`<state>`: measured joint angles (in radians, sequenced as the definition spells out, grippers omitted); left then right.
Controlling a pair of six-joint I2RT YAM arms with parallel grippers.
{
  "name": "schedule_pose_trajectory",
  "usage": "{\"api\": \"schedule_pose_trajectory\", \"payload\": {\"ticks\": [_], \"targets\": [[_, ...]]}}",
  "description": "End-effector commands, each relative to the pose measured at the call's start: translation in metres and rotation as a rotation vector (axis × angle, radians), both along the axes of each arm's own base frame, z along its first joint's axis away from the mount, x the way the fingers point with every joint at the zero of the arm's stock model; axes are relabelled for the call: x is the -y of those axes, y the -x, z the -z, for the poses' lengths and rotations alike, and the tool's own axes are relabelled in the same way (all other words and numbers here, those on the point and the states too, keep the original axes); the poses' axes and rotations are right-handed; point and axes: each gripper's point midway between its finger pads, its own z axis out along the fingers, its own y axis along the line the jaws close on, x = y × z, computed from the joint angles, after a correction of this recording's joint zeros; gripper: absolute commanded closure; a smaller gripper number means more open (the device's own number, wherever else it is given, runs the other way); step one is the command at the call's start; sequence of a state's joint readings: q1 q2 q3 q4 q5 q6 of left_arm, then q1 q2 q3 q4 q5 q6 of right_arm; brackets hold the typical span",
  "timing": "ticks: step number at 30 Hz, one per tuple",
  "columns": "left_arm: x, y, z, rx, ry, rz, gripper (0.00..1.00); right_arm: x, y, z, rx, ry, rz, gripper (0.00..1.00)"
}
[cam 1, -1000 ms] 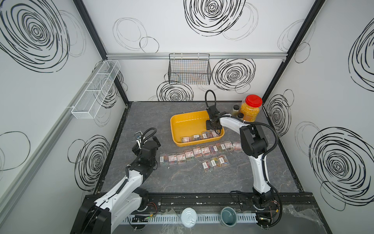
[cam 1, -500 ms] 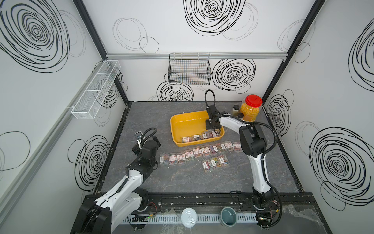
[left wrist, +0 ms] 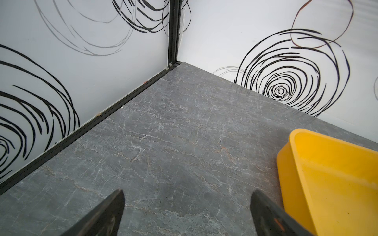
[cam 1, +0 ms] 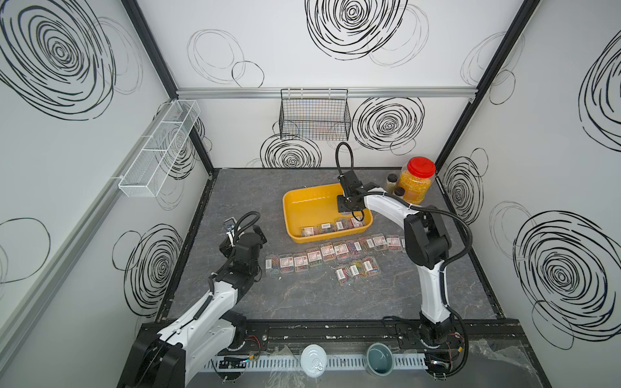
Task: Take the paper clips out of the storage box
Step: Pick up the boxed paper clips from the storage box, then place the boxed paper clips at the center of the board.
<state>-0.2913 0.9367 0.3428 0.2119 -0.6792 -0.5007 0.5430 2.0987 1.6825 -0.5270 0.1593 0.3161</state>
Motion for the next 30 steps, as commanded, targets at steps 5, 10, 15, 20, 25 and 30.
{"api": "schedule_pose_trajectory", "payload": {"ticks": [5, 10, 15, 20, 25, 30], "targets": [[-0.002, -0.007, -0.015, 0.041, 0.021, -0.018, 0.01, 0.026, 0.035, -0.062, 0.106, -0.01, 0.045, 0.53], [-0.004, -0.007, -0.008, -0.005, 0.021, -0.031, 0.01, 0.054, 0.072, -0.069, 0.139, -0.016, 0.093, 0.53], [-0.002, -0.008, -0.004, -0.034, 0.021, -0.027, 0.01, 0.083, 0.115, -0.054, 0.181, -0.01, 0.167, 0.53], [-0.004, -0.003, -0.007, -0.014, 0.029, -0.029, 0.01, 0.111, 0.161, -0.033, 0.169, 0.022, 0.253, 0.56], [-0.006, 0.0, -0.008, -0.001, 0.031, -0.032, 0.01, 0.126, 0.197, -0.016, 0.142, -0.025, 0.314, 0.56], [-0.006, 0.003, -0.01, 0.015, 0.037, -0.028, 0.01, 0.141, 0.22, -0.012, 0.14, -0.067, 0.381, 0.56]]}}
